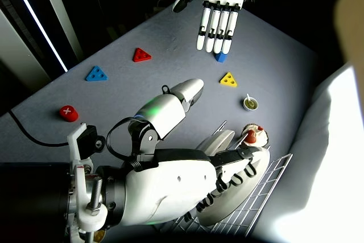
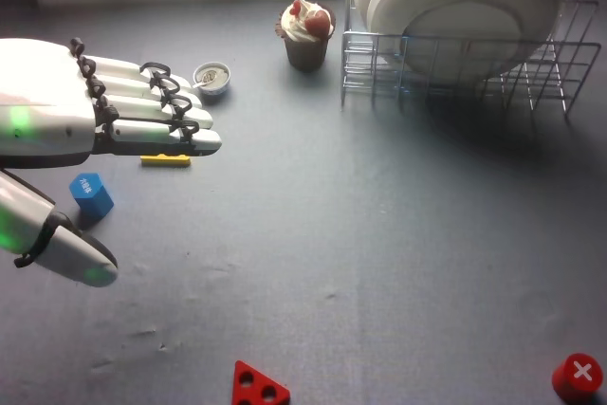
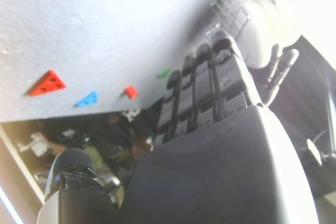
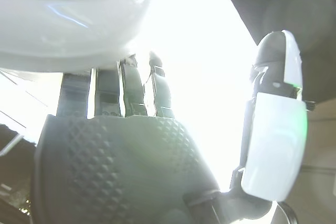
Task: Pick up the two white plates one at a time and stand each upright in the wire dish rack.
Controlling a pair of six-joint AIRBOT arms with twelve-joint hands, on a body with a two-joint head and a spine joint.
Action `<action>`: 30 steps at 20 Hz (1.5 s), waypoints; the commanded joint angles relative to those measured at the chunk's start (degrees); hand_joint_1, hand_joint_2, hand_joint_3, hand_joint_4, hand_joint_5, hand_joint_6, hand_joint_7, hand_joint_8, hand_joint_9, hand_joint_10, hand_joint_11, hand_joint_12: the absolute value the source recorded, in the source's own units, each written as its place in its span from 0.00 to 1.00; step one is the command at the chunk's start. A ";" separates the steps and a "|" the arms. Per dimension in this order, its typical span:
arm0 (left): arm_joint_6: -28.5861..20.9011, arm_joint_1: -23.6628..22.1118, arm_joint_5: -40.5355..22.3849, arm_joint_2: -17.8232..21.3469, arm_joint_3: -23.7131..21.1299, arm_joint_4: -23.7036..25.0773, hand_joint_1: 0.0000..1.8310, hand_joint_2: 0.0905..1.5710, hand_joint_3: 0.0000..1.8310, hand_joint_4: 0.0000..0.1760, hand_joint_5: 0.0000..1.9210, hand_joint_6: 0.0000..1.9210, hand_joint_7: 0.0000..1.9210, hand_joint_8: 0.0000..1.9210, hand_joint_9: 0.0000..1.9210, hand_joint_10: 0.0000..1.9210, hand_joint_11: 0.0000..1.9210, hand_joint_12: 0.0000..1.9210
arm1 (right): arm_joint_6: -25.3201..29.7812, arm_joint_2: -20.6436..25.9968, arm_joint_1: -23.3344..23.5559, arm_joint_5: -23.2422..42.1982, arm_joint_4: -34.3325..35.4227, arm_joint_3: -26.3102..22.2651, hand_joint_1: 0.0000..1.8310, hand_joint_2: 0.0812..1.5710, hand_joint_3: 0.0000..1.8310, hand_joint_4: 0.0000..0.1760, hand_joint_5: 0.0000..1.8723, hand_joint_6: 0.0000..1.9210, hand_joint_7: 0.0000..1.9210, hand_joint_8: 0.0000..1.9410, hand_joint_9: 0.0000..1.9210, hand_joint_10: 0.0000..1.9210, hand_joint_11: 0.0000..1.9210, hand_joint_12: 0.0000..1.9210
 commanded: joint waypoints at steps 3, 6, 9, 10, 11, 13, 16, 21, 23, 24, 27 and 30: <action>-0.03 -0.76 -2.47 0.58 -0.11 -4.35 0.00 0.59 0.00 0.00 0.03 0.00 0.04 0.00 0.04 0.00 0.06 0.01 | 0.44 1.06 1.95 -2.46 3.80 -0.08 0.35 0.53 0.00 0.54 0.07 0.00 0.10 0.00 0.11 0.00 0.13 0.00; -0.03 -0.76 -2.47 0.58 -0.11 -4.33 0.00 0.59 0.00 0.00 0.02 0.00 0.03 0.00 0.04 0.00 0.05 0.00 | 0.44 1.38 2.96 -2.42 3.78 -0.52 0.38 0.54 0.00 0.36 0.11 0.01 0.14 0.01 0.15 0.00 0.15 0.01; -0.03 -0.76 -2.49 0.58 -0.10 -4.40 0.00 0.59 0.00 0.00 0.02 0.00 0.04 0.00 0.04 0.00 0.06 0.00 | 0.44 1.75 4.21 -2.33 3.70 -1.01 0.38 0.58 0.00 0.05 0.16 0.00 0.17 0.00 0.16 0.00 0.16 0.01; -0.03 -0.76 -2.49 0.58 -0.11 -4.42 0.00 0.60 0.00 0.00 0.02 0.00 0.04 0.00 0.04 0.00 0.06 0.00 | 0.44 1.93 4.76 -2.20 3.70 -1.19 0.35 0.59 0.01 0.03 0.15 0.00 0.16 0.00 0.16 0.00 0.16 0.01; -0.03 -0.76 -2.49 0.58 -0.11 -4.42 0.00 0.59 0.00 0.00 0.02 0.00 0.03 0.00 0.04 0.00 0.06 0.00 | 0.44 2.15 5.37 -2.03 3.70 -1.49 0.33 0.59 0.01 0.00 0.15 0.00 0.15 0.00 0.16 0.00 0.17 0.01; -0.03 -0.76 -2.72 0.59 -0.12 -4.41 0.00 0.60 0.00 0.00 0.02 0.00 0.04 0.00 0.03 0.00 0.06 0.00 | 0.43 2.63 6.36 -1.01 3.70 -2.48 0.30 0.60 0.01 0.00 0.14 0.00 0.14 0.00 0.15 0.00 0.17 0.01; -0.03 -0.76 -2.61 0.58 -0.13 -4.41 0.00 0.60 0.00 0.00 0.02 0.00 0.03 0.00 0.03 0.00 0.05 0.00 | -1.81 3.73 7.58 1.01 3.70 -4.20 0.28 0.61 0.01 0.00 0.13 0.00 0.14 0.00 0.15 0.00 0.17 0.01; -0.03 -0.77 -2.62 0.59 -0.12 -4.45 0.00 0.60 0.00 0.00 0.00 0.00 0.01 0.00 0.01 0.00 0.03 0.00 | -16.95 5.53 7.86 9.29 7.09 -6.72 0.26 0.63 0.01 0.00 0.13 0.00 0.15 0.00 0.16 0.00 0.18 0.01; -0.03 -0.77 -2.62 0.59 -0.13 -4.45 0.00 0.59 0.00 0.00 0.01 0.00 0.02 0.00 0.02 0.00 0.03 0.00 | -27.66 6.70 7.86 10.97 13.49 -8.12 0.30 0.62 0.00 0.00 0.15 0.01 0.16 0.01 0.16 0.00 0.18 0.01; -0.03 -0.77 -2.68 0.59 -0.13 -4.44 0.00 0.60 0.00 0.00 0.01 0.00 0.02 0.00 0.02 0.00 0.03 0.00 | -35.40 7.73 7.86 11.72 17.09 -9.19 0.30 0.62 0.00 0.00 0.15 0.01 0.16 0.00 0.16 0.00 0.18 0.01; -0.03 -0.77 -2.58 0.59 -0.13 -4.43 0.00 0.59 0.00 0.00 0.00 0.00 0.02 0.00 0.02 0.00 0.03 0.00 | -47.01 10.37 7.63 14.94 18.86 -12.46 0.34 0.61 0.00 0.00 0.17 0.01 0.18 0.01 0.16 0.00 0.18 0.01; -0.03 -0.77 -2.66 0.62 -0.13 -4.43 0.00 0.60 0.00 0.00 0.00 0.00 0.01 0.00 0.02 0.00 0.02 0.00 | -60.05 13.73 5.68 14.55 20.38 -17.87 0.36 0.61 0.00 0.00 0.16 0.00 0.17 0.00 0.17 0.00 0.18 0.01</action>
